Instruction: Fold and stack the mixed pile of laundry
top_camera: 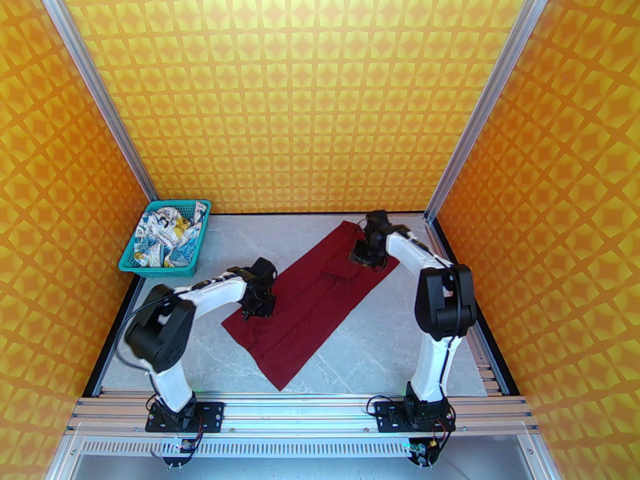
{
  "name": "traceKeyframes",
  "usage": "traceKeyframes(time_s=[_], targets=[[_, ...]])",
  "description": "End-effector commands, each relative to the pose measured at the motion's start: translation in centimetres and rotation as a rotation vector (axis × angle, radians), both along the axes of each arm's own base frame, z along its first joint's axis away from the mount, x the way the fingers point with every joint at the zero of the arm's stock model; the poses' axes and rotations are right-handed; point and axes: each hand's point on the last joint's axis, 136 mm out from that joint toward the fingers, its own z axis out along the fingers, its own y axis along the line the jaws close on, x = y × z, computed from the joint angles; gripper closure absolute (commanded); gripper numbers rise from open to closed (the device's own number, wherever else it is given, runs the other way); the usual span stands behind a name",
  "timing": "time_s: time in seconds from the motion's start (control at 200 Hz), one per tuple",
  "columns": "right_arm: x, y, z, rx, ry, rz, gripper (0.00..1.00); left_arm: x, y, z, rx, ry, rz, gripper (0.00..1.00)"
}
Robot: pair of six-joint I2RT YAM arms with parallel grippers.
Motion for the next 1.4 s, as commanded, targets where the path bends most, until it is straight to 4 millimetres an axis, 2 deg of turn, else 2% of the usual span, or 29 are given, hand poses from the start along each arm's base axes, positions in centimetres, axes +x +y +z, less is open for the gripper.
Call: traceKeyframes(time_s=[0.0, 0.125, 0.15, 0.24, 0.34, 0.46, 0.545, 0.655, 0.725, 0.805, 0.88, 0.945, 1.055, 1.15, 1.205, 1.305, 1.395], targets=[[1.2, -0.5, -2.2, -0.014, 0.015, -0.041, 0.68, -1.8, -0.6, -1.0, 0.010, 0.025, -0.048, 0.97], [2.4, -0.5, -3.9, -0.031, 0.044, -0.034, 0.69, -5.1, -2.1, -2.1, -0.031, 0.095, -0.054, 0.97], [2.5, -0.5, -4.3, -0.036, 0.059, -0.030, 0.70, -6.4, -3.1, -2.2, -0.039, 0.110, -0.082, 0.97], [3.8, -0.3, -5.0, -0.045, 0.079, -0.013, 0.70, -9.1, -5.1, -2.3, -0.071, 0.149, -0.111, 0.97], [5.3, -0.2, -5.2, -0.059, 0.071, 0.002, 0.69, -11.7, -7.8, -1.6, -0.119, 0.181, -0.152, 0.97], [7.3, 0.7, -5.2, -0.064, 0.067, 0.049, 0.69, -12.9, -10.7, 0.3, -0.164, 0.167, -0.195, 0.95], [8.2, 1.7, -5.6, -0.056, 0.076, 0.103, 0.69, -11.8, -11.3, 2.0, -0.176, 0.116, -0.194, 0.93], [9.4, 4.2, -5.8, -0.024, 0.048, 0.190, 0.67, -10.5, -11.9, 3.8, -0.202, 0.070, -0.208, 0.88], [9.8, 5.4, -5.3, 0.000, 0.021, 0.219, 0.65, -9.5, -12.2, 4.8, -0.223, 0.041, -0.217, 0.85], [10.2, 6.4, -3.9, 0.029, -0.020, 0.240, 0.65, -7.5, -12.3, 6.1, -0.254, -0.005, -0.206, 0.84], [10.5, 6.7, -1.8, 0.041, -0.055, 0.240, 0.64, -4.8, -12.5, 7.5, -0.281, -0.060, -0.203, 0.84], [10.4, 6.6, 0.3, 0.035, -0.089, 0.227, 0.62, -1.9, -12.6, 7.9, -0.297, -0.112, -0.200, 0.85], [10.3, 5.6, 4.0, -0.002, -0.165, 0.190, 0.59, 2.3, -12.0, 6.0, -0.251, -0.144, -0.200, 0.91], [9.0, 4.5, 4.1, -0.038, -0.148, 0.166, 0.58, 3.6, -11.8, 3.9, -0.194, -0.116, -0.217, 0.92], [8.4, 4.1, 3.5, -0.056, -0.135, 0.154, 0.58, 3.7, -12.0, 2.8, -0.180, -0.099, -0.226, 0.94], [7.6, 3.4, 1.2, -0.088, -0.092, 0.139, 0.59, 3.4, -12.0, 1.2, -0.179, -0.076, -0.227, 0.97], [7.4, 3.7, -0.6, -0.077, -0.053, 0.143, 0.61, 2.7, -11.6, 0.3, -0.175, -0.054, -0.224, 0.99]])
